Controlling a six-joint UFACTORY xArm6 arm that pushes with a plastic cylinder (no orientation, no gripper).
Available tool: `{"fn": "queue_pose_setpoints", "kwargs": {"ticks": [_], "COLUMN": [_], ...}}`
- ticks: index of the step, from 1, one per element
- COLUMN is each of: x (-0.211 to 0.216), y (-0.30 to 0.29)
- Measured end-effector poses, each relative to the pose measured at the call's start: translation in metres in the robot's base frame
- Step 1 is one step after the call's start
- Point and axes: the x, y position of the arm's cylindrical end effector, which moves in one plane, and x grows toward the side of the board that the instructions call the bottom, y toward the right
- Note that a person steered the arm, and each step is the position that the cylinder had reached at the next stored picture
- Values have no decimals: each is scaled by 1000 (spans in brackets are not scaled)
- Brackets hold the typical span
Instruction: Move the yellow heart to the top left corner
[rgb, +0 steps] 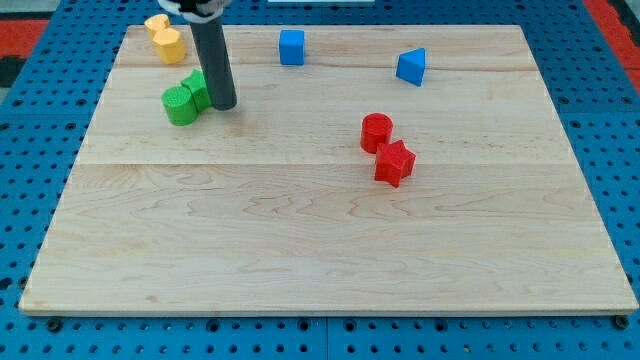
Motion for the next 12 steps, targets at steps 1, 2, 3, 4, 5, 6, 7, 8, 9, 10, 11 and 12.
{"fn": "queue_pose_setpoints", "kwargs": {"ticks": [1, 2, 3, 4, 5, 6, 7, 8, 9, 10, 11, 12], "x": [-5, -51, -94, -140, -144, -143, -144, -144, -142, -116, -96, -77], "y": [13, 26, 50, 19, 8, -37, -61, -94, -111, -107, -78, -53]}}
